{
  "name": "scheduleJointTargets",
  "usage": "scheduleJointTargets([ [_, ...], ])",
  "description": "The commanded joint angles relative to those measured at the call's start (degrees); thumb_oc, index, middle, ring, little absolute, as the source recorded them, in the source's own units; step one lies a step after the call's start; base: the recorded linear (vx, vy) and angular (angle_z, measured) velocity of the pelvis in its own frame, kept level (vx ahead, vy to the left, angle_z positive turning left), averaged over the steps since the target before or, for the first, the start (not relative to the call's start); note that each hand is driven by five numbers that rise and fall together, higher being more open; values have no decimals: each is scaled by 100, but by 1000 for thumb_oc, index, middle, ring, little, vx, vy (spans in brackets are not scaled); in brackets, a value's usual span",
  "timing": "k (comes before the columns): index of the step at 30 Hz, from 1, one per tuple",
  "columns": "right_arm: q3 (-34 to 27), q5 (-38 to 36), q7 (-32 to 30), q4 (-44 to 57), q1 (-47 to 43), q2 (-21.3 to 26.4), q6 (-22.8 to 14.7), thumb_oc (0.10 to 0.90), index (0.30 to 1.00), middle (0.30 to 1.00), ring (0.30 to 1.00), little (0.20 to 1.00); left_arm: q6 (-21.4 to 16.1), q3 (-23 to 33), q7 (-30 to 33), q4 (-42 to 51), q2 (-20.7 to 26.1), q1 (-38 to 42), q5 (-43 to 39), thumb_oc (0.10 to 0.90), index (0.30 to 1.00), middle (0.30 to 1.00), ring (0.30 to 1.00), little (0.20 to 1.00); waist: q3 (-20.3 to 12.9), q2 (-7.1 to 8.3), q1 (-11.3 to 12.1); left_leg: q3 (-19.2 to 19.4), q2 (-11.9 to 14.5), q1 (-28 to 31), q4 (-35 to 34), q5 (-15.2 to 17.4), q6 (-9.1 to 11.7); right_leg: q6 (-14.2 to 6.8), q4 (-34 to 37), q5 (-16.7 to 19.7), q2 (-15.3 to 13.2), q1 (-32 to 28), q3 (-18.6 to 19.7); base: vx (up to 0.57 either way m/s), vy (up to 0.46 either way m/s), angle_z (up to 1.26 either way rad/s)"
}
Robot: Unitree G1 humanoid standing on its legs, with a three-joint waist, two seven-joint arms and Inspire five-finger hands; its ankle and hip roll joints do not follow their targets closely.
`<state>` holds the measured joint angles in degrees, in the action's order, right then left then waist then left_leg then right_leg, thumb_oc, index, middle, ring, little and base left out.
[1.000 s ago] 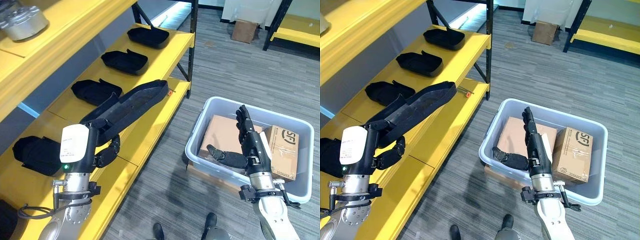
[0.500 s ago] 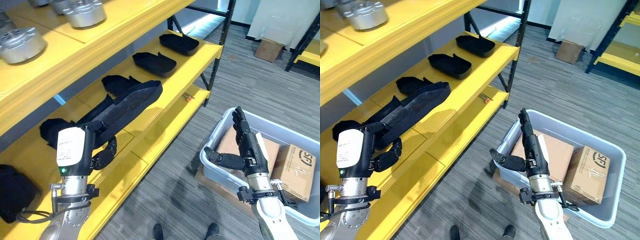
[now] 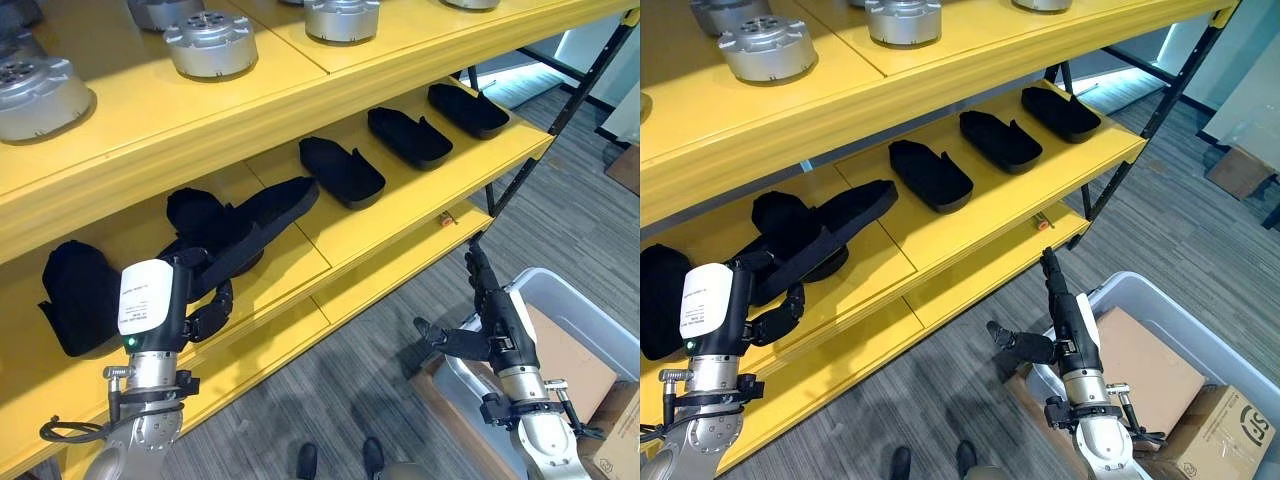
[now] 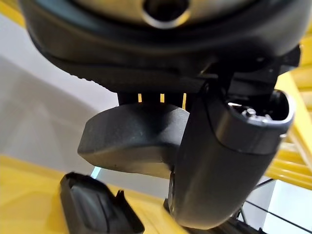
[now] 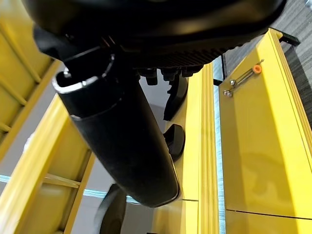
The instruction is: Move parts from the plastic box to the shelf.
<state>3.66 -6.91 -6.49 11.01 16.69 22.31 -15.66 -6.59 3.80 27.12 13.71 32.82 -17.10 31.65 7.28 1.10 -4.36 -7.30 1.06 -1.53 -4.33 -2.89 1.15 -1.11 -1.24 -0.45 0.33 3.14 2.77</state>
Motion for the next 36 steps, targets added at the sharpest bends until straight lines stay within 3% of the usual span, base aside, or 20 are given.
scheduleJointTargets([
  [1,-201,-108,-24,536,-464,15,-532,900,1000,1000,1000,1000,-431,573,401,726,119,660,-243,400,300,300,300,300,-361,101,-100,574,-328,384,-44,404,-148,-511,288,234,-115,-23,268,-22,-69,-8],
  [14,-218,-128,-39,610,-338,48,-531,900,1000,1000,1000,1000,-367,575,340,719,86,457,-293,400,300,300,300,300,-404,113,-74,471,-222,466,18,385,-62,-384,378,118,-79,-278,79,-29,-65,4],
  [18,-239,-148,-114,616,-483,161,-572,900,1000,1000,1000,1000,-322,474,375,584,97,648,-346,400,300,300,300,300,-179,108,-85,284,-277,78,622,511,-13,-302,5,-85,-84,-99,-87,-155,-71,23],
  [19,-341,-122,-178,646,-537,265,-624,900,1000,1000,1000,1000,-308,365,350,534,97,836,-399,400,300,300,300,300,1,145,-188,625,-171,-93,1141,756,70,-260,-319,-165,-196,94,-287,-181,9,48],
  [20,-347,-123,-179,643,-549,265,-625,900,1000,1000,1000,1000,-308,364,351,529,96,853,-399,400,300,300,300,300,1,145,-197,616,-177,-148,1187,749,72,-259,-339,-153,-202,133,-297,-267,59,95],
  [21,-354,-114,-268,618,-653,305,-627,900,1000,1000,1000,1000,-340,372,373,547,85,908,-404,400,300,300,300,300,17,190,-323,948,199,-156,1400,805,98,-279,-474,-124,-327,318,-359,-124,76,114],
  [22,-329,-132,-274,589,-663,297,-636,900,1000,1000,1000,1000,-355,408,410,550,63,878,-393,400,300,300,300,300,-4,190,-313,908,414,-124,1490,734,140,-278,-556,-150,-335,398,-335,-104,70,100],
  [23,-323,-133,-274,585,-664,299,-639,900,1000,1000,1000,1000,-359,412,413,550,62,870,-391,400,300,300,300,300,-9,183,-308,914,431,-124,1494,742,154,-270,-583,-164,-318,414,-328,-13,49,25],
  [24,-327,-165,-278,580,-648,292,-638,900,1000,1000,1000,1000,-366,447,436,555,39,833,-408,400,300,300,300,300,-53,160,-334,920,729,-7,1417,600,175,-281,-680,-220,-321,498,-319,-56,137,-13],
  [25,-346,-226,-311,570,-580,286,-648,900,1000,1000,1000,1000,-371,429,456,568,24,833,-482,400,300,300,300,300,-100,74,-435,1069,1402,192,1192,56,252,-350,-883,-313,-419,708,-391,-94,210,-5],
  [27,-386,-269,-400,536,-517,306,-675,900,1000,1000,1000,1000,-373,366,470,554,36,893,-538,400,300,300,300,300,-121,-117,-503,1200,1929,255,552,-628,492,-402,-1184,-465,-481,999,-556,-108,175,29],
  [28,-391,-266,-405,533,-517,311,-677,900,1000,1000,1000,1000,-372,358,472,550,32,902,-538,400,300,300,300,300,-140,-135,-513,1190,1942,261,469,-689,510,-393,-1210,-478,-470,1033,-576,-149,213,32],
  [29,-425,-314,-493,506,-490,342,-732,900,1000,1000,1000,1000,-370,285,498,531,108,1002,-535,400,300,300,300,300,-47,-228,-499,1148,2050,54,78,-1006,655,-456,-1427,-497,-639,1234,-644,-109,213,27],
  [30,-443,-287,-538,506,-494,360,-749,900,1000,1000,1000,1000,-375,255,512,511,112,1046,-551,400,300,300,300,300,-38,-259,-495,1121,2017,29,-2,-983,694,-498,-1572,-505,-698,1351,-643,-84,267,29],
  [31,-458,-277,-568,510,-476,343,-765,900,1000,1000,1000,1000,-389,255,509,492,97,1029,-549,400,300,300,300,300,-48,-304,-501,1107,1948,34,-31,-742,693,-532,-1654,-514,-706,1395,-565,28,104,35],
  [33,-485,-242,-591,547,-448,328,-790,900,1000,1000,1000,1000,-413,280,511,520,130,993,-521,400,300,300,300,300,-38,-337,-507,1232,2002,18,-22,-666,757,-551,-1679,-483,-707,1388,-444,72,163,39],
  [36,-617,-30,-675,572,-371,294,-738,900,1000,1000,1000,1000,-480,246,474,586,215,1043,-462,400,300,300,300,300,-12,-358,-492,1331,1814,45,-20,-377,787,-680,-1430,-383,-953,1193,-469,101,219,37],
])
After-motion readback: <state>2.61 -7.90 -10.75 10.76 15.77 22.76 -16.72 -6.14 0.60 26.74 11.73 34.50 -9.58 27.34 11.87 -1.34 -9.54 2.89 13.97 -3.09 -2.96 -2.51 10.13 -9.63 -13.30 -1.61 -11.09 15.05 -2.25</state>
